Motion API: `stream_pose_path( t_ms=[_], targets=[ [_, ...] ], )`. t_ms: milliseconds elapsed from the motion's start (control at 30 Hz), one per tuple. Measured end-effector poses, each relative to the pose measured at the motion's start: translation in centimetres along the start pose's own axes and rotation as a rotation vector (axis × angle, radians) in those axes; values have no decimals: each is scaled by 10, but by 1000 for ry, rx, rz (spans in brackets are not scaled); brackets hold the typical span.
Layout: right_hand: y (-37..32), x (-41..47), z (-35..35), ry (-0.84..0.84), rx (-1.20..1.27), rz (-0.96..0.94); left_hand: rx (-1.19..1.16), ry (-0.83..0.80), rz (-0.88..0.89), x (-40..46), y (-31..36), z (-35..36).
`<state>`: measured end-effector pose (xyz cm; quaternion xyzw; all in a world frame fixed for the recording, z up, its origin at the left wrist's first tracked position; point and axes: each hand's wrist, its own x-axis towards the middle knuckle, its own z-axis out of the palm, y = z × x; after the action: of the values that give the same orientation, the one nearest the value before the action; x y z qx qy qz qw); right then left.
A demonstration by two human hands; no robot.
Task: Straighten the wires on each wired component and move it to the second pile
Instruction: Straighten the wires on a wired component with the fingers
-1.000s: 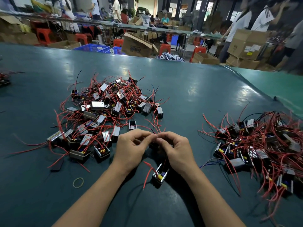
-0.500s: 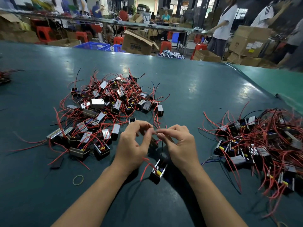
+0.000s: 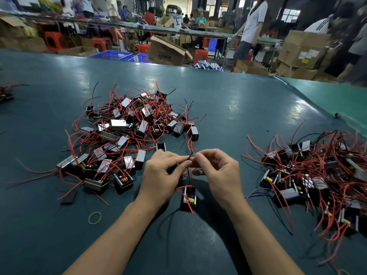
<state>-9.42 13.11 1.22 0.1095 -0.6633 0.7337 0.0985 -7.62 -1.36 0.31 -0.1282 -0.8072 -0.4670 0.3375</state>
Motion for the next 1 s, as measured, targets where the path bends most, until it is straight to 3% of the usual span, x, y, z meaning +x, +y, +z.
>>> stream_pose_path(
  t_ms=[167, 400, 800, 1000],
  targets=[
    [-1, -1, 2, -99, 16, -7, 49, -8, 38, -1, 0, 0],
    [-4, 0, -3, -81, -192, -90, 170, 6, 154, 0, -5, 3],
    [2, 5, -12, -134, -413, -138, 217, -18, 166, 0, -10, 1],
    [2, 6, -10, -247, -117, 54, 229, -8, 186, 0, -10, 3]
  ],
)
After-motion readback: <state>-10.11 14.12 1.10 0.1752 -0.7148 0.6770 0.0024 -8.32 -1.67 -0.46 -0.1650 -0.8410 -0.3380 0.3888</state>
